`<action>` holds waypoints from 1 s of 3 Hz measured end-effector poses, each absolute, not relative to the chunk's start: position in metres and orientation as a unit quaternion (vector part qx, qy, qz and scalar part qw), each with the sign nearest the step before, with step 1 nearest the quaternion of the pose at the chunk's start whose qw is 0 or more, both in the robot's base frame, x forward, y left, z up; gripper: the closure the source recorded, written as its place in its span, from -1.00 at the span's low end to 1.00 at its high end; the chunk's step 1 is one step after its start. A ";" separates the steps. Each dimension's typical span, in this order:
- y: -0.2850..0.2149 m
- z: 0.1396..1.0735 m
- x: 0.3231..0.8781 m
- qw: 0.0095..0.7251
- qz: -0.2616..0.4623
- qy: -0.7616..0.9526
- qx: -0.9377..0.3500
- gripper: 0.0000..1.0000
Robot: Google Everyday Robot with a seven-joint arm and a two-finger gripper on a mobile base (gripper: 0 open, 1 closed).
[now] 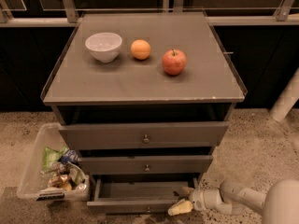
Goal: Open bottom drawer
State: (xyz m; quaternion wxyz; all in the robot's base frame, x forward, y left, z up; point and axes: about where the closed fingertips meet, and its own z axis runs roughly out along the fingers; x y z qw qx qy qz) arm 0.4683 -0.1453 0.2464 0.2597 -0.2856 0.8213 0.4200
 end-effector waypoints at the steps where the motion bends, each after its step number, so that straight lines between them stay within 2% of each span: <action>1: -0.142 0.235 0.467 0.250 0.427 0.822 -0.281 -1.00; 3: -0.141 0.217 0.465 0.236 0.439 0.824 -0.268 -1.00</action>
Offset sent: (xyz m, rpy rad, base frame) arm -0.0041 0.0002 -0.0588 0.0431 0.1160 -0.0159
